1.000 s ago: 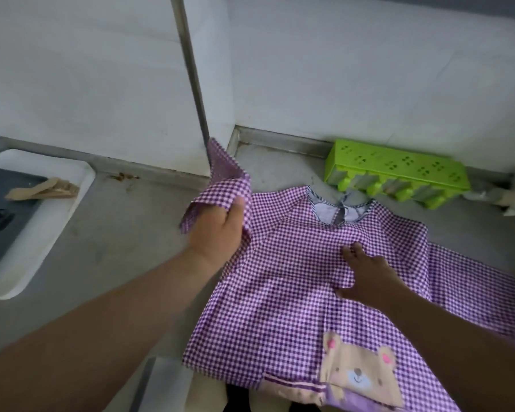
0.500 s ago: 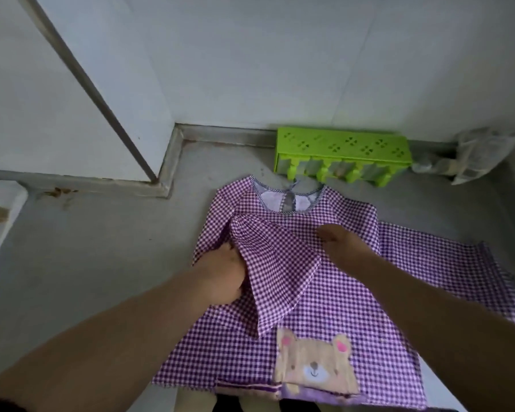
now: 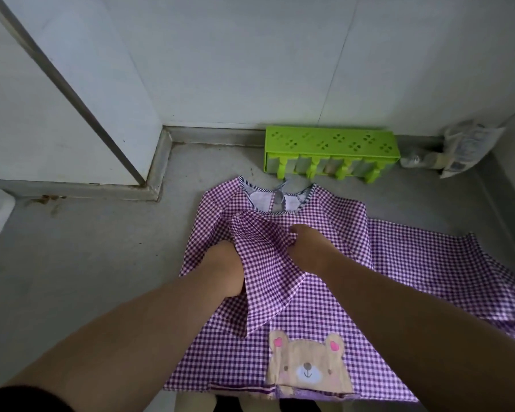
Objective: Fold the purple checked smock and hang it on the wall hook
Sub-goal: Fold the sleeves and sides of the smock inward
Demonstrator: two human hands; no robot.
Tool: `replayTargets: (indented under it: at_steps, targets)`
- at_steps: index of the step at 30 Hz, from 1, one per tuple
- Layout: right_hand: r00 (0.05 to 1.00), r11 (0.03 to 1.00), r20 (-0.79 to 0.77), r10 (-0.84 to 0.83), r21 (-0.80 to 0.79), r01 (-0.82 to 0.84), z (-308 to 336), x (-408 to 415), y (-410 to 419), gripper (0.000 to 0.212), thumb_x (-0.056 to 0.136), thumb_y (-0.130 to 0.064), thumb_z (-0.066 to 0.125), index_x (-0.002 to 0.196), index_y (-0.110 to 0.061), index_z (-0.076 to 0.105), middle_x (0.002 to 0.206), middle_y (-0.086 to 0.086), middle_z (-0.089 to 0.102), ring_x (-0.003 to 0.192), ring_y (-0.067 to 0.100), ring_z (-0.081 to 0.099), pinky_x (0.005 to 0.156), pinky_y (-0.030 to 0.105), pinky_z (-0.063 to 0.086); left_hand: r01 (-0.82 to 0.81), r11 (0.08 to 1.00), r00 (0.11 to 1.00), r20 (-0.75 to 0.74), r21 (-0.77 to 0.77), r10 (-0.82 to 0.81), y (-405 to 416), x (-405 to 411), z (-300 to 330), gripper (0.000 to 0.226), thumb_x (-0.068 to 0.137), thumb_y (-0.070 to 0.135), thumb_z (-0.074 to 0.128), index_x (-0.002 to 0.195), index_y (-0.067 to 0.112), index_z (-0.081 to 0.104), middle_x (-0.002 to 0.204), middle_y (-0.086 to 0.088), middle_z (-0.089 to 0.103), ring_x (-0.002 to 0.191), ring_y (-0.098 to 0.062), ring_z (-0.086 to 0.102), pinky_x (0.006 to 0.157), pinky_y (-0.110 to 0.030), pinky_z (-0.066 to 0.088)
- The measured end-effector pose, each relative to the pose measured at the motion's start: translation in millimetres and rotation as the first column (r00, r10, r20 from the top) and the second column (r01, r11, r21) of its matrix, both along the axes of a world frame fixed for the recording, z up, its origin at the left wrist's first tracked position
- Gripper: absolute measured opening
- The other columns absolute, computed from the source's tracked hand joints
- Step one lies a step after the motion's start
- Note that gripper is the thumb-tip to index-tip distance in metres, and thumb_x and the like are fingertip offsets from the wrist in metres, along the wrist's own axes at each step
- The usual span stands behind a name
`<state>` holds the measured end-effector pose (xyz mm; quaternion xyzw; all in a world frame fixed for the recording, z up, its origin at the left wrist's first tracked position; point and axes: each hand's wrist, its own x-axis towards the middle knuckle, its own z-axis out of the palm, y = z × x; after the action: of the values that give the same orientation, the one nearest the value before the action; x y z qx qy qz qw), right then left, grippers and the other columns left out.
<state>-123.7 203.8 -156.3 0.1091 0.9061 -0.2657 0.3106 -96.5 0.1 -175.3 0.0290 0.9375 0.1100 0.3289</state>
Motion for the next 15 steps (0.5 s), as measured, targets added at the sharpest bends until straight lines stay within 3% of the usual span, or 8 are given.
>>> replayTargets:
  at_steps: [1, 2, 4, 6, 9, 10, 12, 15]
  targets:
    - [1.0, 0.998, -0.008, 0.01, -0.061, -0.01, 2.6, -0.6, 5.8, 0.036, 0.094, -0.013, 0.058, 0.129, -0.019, 0.063, 0.109, 0.009, 0.07, 0.084, 0.02, 0.069, 0.061, 0.033, 0.06, 0.007, 1.0, 1.0, 0.009, -0.017, -0.007, 0.0, -1.4, 0.0, 0.028, 0.106, 0.029, 0.051, 0.129, 0.017, 0.058, 0.136, -0.006, 0.062, 0.119, -0.022, 0.061, 0.109, -0.029, 0.045]
    - [1.0, 0.993, -0.018, 0.008, -0.121, -0.01, 7.1, -0.2, 12.5, 0.025, 0.094, -0.01, 0.057, 0.114, -0.018, 0.07, 0.097, 0.007, 0.071, 0.075, 0.017, 0.066, 0.058, 0.03, 0.057, 0.018, 0.999, 0.999, 0.03, -0.038, -0.016, 0.4, -3.4, -1.0, 0.044, 0.103, 0.036, 0.054, 0.142, 0.017, 0.049, 0.141, -0.008, 0.058, 0.121, -0.024, 0.06, 0.108, -0.032, 0.047]
    - [0.999, 0.956, -0.006, -0.039, -0.291, 0.036, 15.9, -1.6, 30.0, 0.021, 0.091, -0.003, 0.056, 0.096, -0.013, 0.074, 0.084, 0.01, 0.073, 0.07, 0.02, 0.064, 0.061, 0.032, 0.054, 0.127, 0.983, 0.988, 0.101, -0.13, -0.114, -0.9, -5.9, -0.1, 0.081, 0.097, 0.051, 0.058, 0.164, 0.034, 0.015, 0.157, -0.014, 0.038, 0.131, -0.033, 0.054, 0.11, -0.043, 0.049]
    - [0.983, 0.866, 0.106, -0.147, -0.467, 0.18, 24.2, -6.3, 55.2, 0.026, 0.093, 0.0, 0.048, 0.1, -0.003, 0.073, 0.094, 0.022, 0.076, 0.08, 0.032, 0.069, 0.073, 0.042, 0.059, 0.221, 0.957, 0.972, 0.127, -0.187, -0.2, -3.5, -8.1, 0.8, 0.097, 0.091, 0.064, 0.059, 0.161, 0.052, -0.008, 0.163, -0.018, 0.025, 0.137, -0.041, 0.05, 0.111, -0.05, 0.048]
    - [0.867, 0.629, 0.407, -0.287, -0.603, 0.491, 40.5, -9.9, 92.3, 0.049, 0.106, -0.027, 0.03, 0.121, 0.009, 0.061, 0.112, 0.03, 0.07, 0.088, 0.037, 0.069, 0.077, 0.046, 0.061, 0.192, 0.965, 0.977, 0.124, -0.181, -0.171, -9.4, -9.2, 5.5, 0.107, 0.089, 0.067, 0.063, 0.16, 0.054, -0.016, 0.166, -0.02, 0.023, 0.141, -0.043, 0.048, 0.114, -0.051, 0.046]
    - [0.849, 0.639, 0.462, -0.256, -0.578, 0.508, 45.8, -9.1, 99.9, 0.058, 0.108, -0.04, 0.028, 0.122, 0.005, 0.062, 0.111, 0.028, 0.07, 0.089, 0.036, 0.07, 0.077, 0.045, 0.061, 0.179, 0.966, 0.979, 0.128, -0.187, -0.156, -11.8, -9.8, 5.4, 0.108, 0.088, 0.07, 0.063, 0.161, 0.051, -0.016, 0.167, -0.02, 0.021, 0.143, -0.043, 0.046, 0.115, -0.051, 0.045]
    - [0.859, 0.785, 0.491, -0.144, -0.471, 0.401, 54.6, -4.7, 106.1, 0.07, 0.105, -0.061, 0.027, 0.123, -0.006, 0.066, 0.112, 0.019, 0.075, 0.096, 0.032, 0.073, 0.084, 0.045, 0.061, 0.174, 0.965, 0.98, 0.131, -0.195, -0.15, -15.4, -10.0, 5.9, 0.111, 0.087, 0.076, 0.06, 0.162, 0.046, -0.016, 0.17, -0.021, 0.017, 0.146, -0.043, 0.042, 0.118, -0.052, 0.042]
    - [0.867, 0.889, 0.497, 0.025, -0.408, 0.208, 53.4, 2.4, 98.6, 0.075, 0.101, -0.068, 0.027, 0.128, -0.011, 0.066, 0.115, 0.013, 0.077, 0.104, 0.027, 0.073, 0.093, 0.046, 0.058, 0.162, 0.967, 0.982, 0.125, -0.195, -0.139, -18.8, -11.8, 4.9, 0.105, 0.09, 0.08, 0.051, 0.164, 0.043, -0.013, 0.172, -0.019, 0.013, 0.151, -0.042, 0.037, 0.122, -0.052, 0.037]
